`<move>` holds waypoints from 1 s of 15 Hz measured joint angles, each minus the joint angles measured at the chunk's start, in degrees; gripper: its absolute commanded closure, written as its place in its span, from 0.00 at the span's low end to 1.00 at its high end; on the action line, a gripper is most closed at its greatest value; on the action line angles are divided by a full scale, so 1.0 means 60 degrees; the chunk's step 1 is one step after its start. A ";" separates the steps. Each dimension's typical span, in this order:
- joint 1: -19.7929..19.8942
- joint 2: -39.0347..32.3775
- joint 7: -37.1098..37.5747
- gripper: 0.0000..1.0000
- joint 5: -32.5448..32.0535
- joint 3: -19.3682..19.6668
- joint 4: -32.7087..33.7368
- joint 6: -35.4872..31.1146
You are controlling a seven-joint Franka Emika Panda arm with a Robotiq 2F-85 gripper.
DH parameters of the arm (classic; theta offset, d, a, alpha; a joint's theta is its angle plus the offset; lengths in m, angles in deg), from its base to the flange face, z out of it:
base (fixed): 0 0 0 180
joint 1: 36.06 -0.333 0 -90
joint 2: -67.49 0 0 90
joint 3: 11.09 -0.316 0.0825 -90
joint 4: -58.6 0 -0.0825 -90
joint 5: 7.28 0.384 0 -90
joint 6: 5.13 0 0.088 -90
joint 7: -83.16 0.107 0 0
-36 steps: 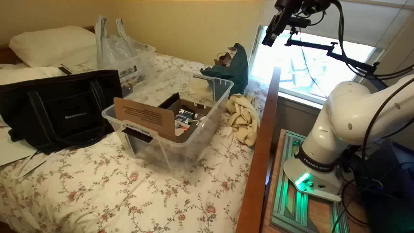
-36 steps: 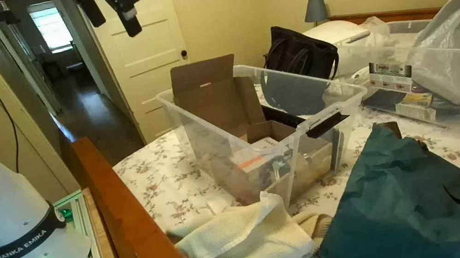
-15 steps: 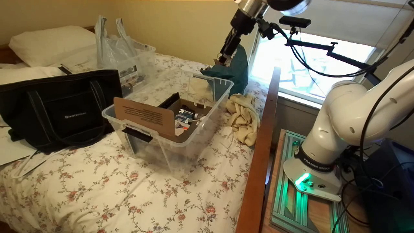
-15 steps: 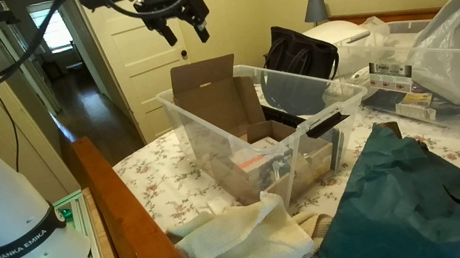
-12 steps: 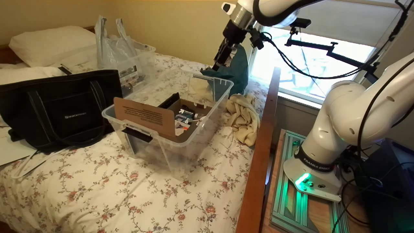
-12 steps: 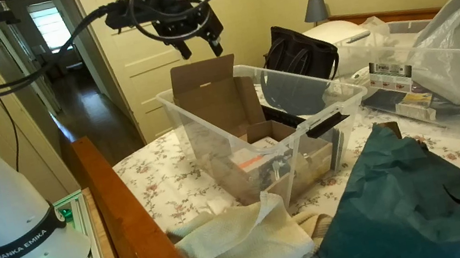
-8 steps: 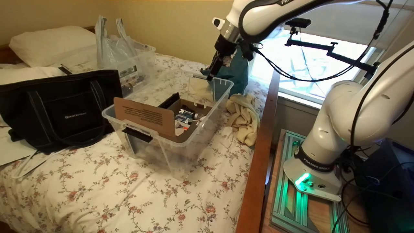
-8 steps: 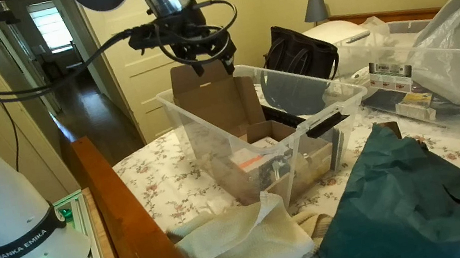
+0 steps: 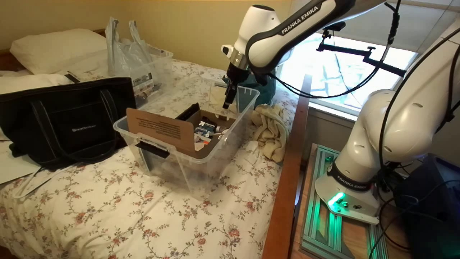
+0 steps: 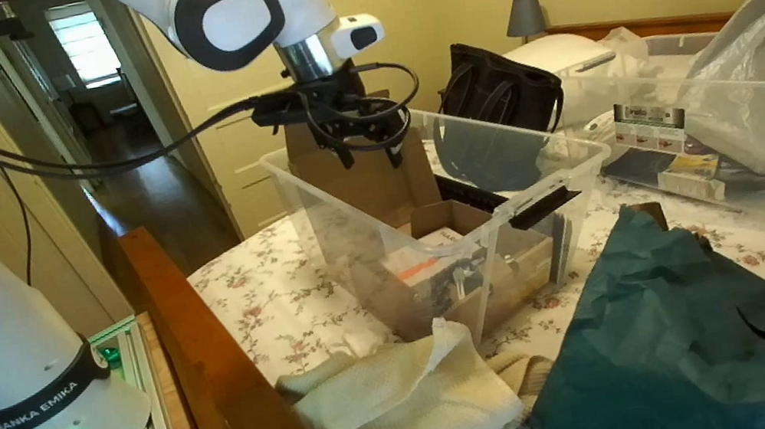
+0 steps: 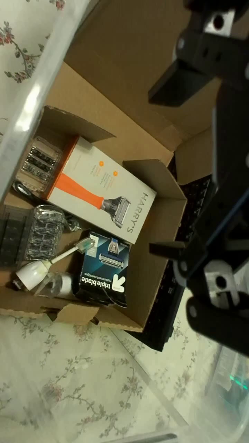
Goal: Remove the white object from the clear container and place it on the bed
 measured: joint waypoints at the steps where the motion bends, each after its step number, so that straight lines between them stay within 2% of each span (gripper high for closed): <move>1: 0.0037 -0.0246 0.0000 0.00 -0.0012 -0.0077 0.0104 -0.0002; 7: 0.0368 -0.2129 -0.0035 0.00 -0.0189 -0.0557 0.1259 0.0136; 11: 0.0692 -0.3402 -0.0075 0.00 -0.0561 -0.0891 0.2480 0.0881; 15: 0.0884 -0.3577 -0.0068 0.00 -0.0560 -0.1082 0.2599 0.0884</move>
